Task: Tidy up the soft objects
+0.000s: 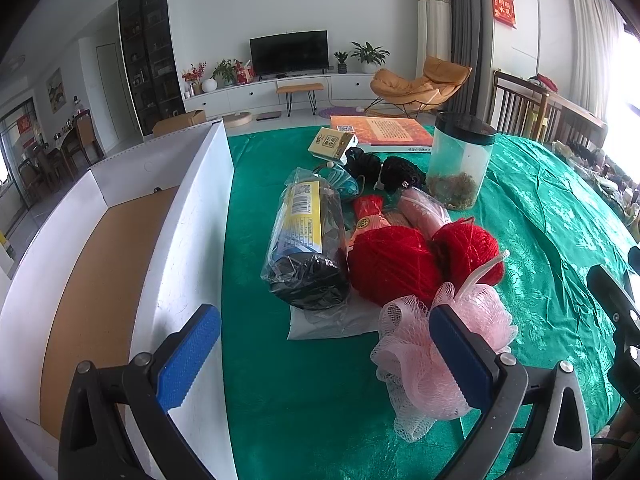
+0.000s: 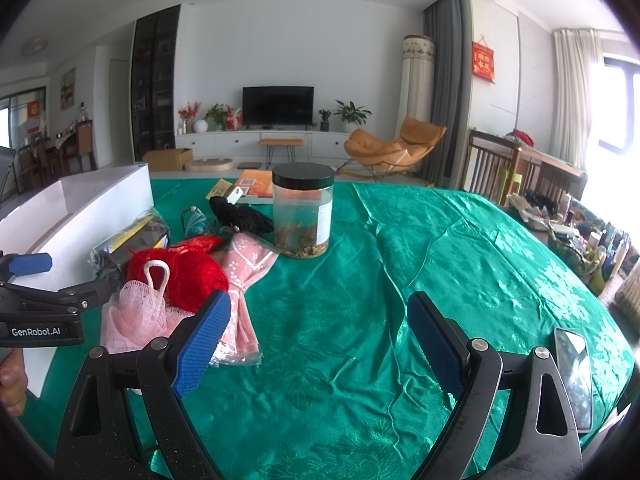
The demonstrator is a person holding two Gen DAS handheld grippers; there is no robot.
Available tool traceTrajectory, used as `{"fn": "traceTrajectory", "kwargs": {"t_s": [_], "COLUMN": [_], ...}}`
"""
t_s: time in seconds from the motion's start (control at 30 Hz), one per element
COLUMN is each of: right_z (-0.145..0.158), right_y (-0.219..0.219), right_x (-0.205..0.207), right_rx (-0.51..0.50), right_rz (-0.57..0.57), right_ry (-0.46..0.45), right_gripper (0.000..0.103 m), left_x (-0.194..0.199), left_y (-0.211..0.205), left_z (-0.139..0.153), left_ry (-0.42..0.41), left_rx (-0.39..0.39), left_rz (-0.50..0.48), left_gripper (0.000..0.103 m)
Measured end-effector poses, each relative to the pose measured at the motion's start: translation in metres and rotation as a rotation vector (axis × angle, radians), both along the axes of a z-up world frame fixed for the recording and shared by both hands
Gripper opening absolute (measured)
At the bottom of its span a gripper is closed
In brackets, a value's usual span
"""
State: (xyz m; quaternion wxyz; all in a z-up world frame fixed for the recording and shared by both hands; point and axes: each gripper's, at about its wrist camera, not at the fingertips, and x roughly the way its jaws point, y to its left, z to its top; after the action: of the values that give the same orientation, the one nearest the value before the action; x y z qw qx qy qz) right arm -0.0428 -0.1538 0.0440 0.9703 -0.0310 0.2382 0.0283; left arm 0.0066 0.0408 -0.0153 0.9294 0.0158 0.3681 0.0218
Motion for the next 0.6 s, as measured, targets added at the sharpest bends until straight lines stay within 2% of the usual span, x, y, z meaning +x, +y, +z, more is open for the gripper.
{"fn": "traceTrajectory", "kwargs": {"t_s": [0.43,0.5,0.6], "right_z": [0.000,0.000,-0.004], "right_y": [0.001,0.002,0.010], "right_x": [0.000,0.001,0.006], "right_rx": [0.001,0.015,0.068], "right_rz": [0.010,0.041,0.157], "right_ry": [0.002,0.012,0.061], "right_gripper": [0.092,0.092,0.092], "left_x": [-0.002,-0.002,-0.004], "left_y": [0.004,0.008,0.018], "left_z": [0.018,0.026,0.037], "left_ry": [-0.015,-0.028,-0.049], "left_rx": [-0.023,-0.022,-0.026], "left_rz": [-0.006,0.000,0.016], "left_gripper": [0.103,0.103,0.103]}}
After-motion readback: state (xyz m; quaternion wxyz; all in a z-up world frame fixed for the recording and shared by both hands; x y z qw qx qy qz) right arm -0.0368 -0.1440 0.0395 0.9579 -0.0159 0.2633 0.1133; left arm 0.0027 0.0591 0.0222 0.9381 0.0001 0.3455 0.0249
